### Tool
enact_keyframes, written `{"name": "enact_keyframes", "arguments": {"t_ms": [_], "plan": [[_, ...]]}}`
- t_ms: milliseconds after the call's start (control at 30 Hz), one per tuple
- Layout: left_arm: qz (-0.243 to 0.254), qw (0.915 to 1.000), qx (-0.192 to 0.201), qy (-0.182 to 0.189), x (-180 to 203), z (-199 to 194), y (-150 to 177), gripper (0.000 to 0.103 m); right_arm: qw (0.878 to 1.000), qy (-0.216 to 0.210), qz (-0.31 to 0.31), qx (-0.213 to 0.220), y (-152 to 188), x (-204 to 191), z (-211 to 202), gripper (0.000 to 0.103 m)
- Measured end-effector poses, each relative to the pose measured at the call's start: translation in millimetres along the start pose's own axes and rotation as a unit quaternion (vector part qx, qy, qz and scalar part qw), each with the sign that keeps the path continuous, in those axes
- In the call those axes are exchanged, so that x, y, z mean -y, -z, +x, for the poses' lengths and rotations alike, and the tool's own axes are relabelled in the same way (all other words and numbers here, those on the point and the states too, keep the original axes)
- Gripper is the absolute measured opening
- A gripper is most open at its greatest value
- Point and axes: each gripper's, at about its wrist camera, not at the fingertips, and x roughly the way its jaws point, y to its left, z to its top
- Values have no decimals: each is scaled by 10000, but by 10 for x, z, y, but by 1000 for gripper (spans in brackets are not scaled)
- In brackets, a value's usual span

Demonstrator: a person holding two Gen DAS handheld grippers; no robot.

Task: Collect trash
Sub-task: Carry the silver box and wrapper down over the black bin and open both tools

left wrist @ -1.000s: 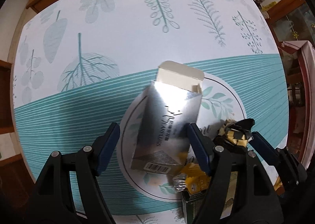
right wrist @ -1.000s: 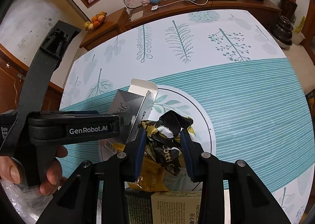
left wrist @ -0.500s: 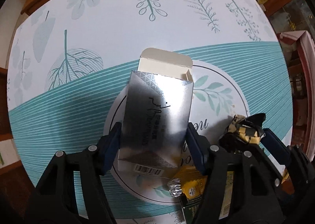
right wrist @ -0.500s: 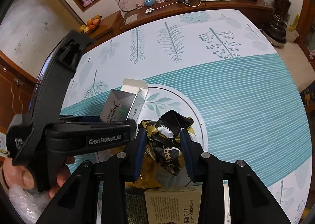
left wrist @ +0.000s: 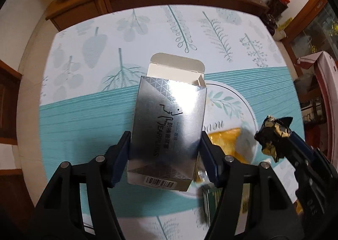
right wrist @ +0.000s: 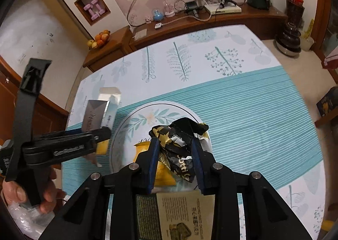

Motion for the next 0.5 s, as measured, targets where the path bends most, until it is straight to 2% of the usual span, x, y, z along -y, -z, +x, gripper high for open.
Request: {"name": "enact_keyframes", "arguments": {"t_ms": [267,500], "plan": [[-82,9993,355,34,-110,-757,583,59,9987,-231,-65,442,223,-25,-677,29],[-141,9973,707,97,92,-1430,1389,59,9946,-649,-181,790,761,53,-1536,29]]}}
